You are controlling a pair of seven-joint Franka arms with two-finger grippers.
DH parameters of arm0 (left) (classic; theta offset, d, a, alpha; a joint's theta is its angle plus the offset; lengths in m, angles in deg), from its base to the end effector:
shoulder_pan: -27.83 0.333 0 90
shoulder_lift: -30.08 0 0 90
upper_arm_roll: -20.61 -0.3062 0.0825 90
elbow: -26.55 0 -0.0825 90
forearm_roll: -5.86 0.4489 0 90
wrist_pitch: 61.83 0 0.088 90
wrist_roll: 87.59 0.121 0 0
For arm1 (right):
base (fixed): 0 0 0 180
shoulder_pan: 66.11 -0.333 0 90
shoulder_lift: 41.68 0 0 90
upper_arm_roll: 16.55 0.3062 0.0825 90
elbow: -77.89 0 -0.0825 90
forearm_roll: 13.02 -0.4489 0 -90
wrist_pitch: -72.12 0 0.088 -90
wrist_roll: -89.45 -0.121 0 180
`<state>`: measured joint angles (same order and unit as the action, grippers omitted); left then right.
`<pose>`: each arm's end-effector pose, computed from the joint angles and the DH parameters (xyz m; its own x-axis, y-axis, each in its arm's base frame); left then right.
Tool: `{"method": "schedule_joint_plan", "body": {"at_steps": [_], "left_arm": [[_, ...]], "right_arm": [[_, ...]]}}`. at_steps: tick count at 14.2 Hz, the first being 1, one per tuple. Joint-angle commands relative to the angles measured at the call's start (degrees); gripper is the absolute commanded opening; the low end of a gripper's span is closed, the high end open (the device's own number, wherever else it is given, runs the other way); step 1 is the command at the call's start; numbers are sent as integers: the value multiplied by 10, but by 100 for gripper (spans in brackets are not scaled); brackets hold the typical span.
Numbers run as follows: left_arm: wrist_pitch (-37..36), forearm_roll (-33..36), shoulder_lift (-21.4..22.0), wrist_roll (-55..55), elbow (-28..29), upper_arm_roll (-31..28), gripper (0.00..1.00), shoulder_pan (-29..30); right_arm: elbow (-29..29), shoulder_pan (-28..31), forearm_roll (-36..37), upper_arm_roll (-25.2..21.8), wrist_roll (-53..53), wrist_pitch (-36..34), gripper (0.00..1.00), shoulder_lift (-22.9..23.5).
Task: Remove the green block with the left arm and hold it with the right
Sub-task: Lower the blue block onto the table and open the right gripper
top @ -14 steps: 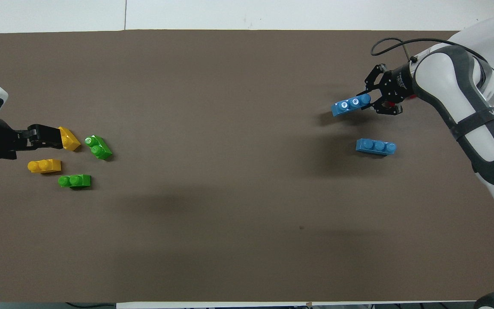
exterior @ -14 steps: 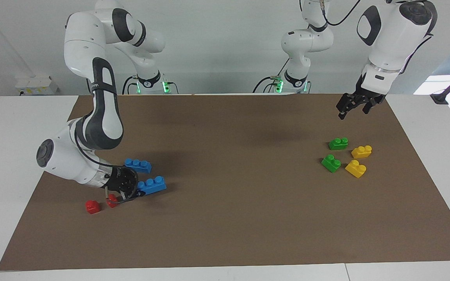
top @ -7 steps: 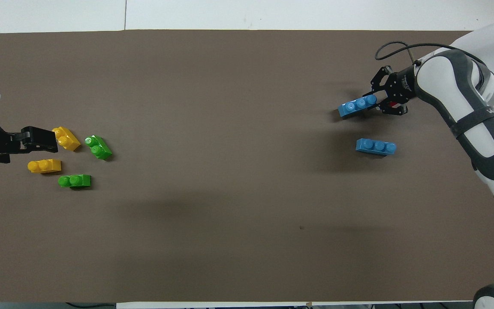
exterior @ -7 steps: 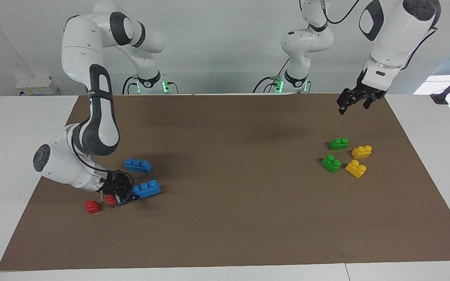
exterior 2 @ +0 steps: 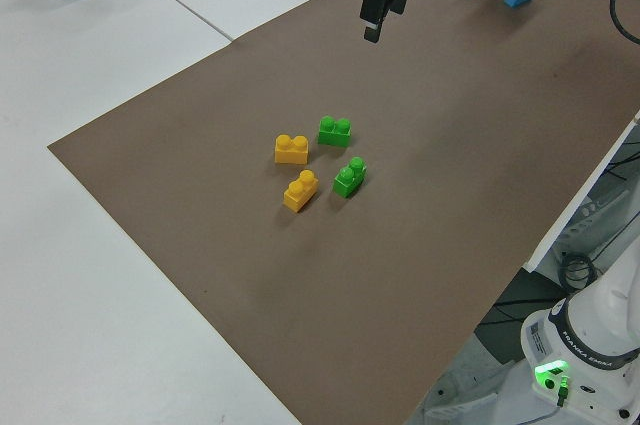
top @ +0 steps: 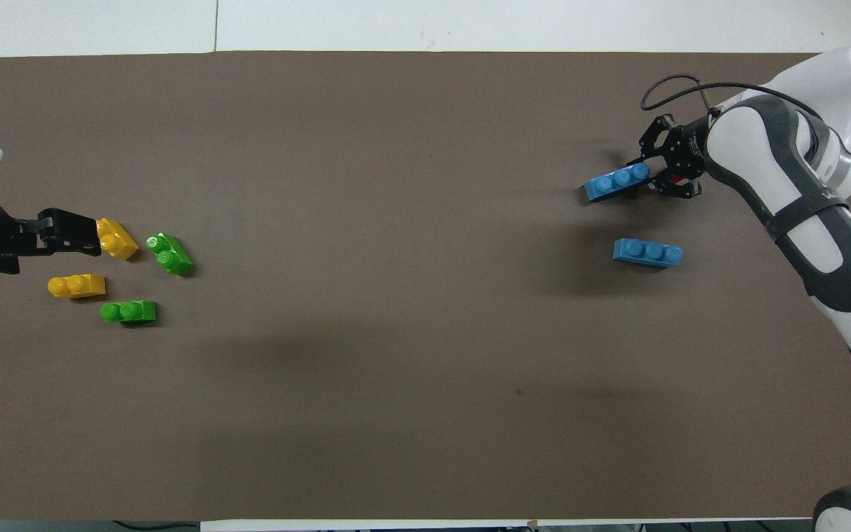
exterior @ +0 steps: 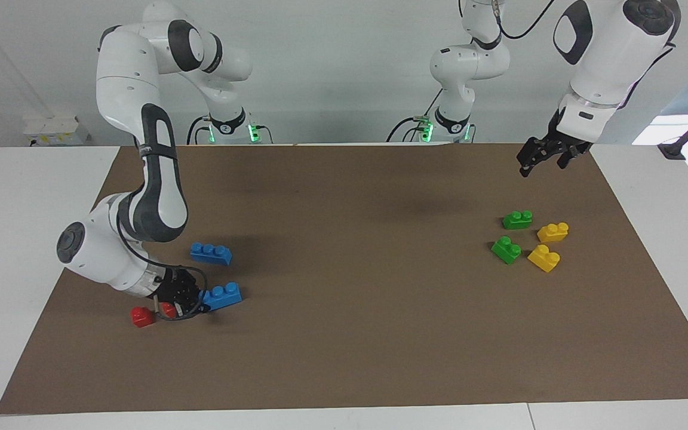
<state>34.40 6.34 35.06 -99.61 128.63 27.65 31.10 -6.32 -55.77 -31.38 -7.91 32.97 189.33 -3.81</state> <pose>0.5962 -0.0404 0.5489 0.9896 0.1432 -0.0116 0.1429 -0.9895 -0.0218 0.7575 -0.0161 0.2370 0.3534 -0.8646 -0.3572 -0.9349 -0.3399 -0.1022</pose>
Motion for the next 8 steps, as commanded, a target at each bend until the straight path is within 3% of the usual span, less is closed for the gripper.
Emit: {"method": "schedule_joint_plan", "body": {"at_steps": [1, 2, 4, 5, 8], "left_arm": [[-16, -9, -12, 18, -22, -4, 100, -4], [-32, -11, -17, 18, -42, -5, 100, -3], [-71, -10, -36, 24, -83, -5, 100, -2], [-75, -10, -37, 24, -87, -5, 100, -3], [-60, -11, -31, 29, -70, -5, 100, -2]], "right_arm": [[-20, 6, 12, 8, 12, 25, 0, -3], [-25, 5, 13, 8, 11, 27, 17, -4], [-37, 2, 12, 8, 10, 41, 74, -7], [-36, 0, 12, 7, 10, 42, 85, -8], [-33, -1, 12, 7, 8, 28, 94, -33]]}}
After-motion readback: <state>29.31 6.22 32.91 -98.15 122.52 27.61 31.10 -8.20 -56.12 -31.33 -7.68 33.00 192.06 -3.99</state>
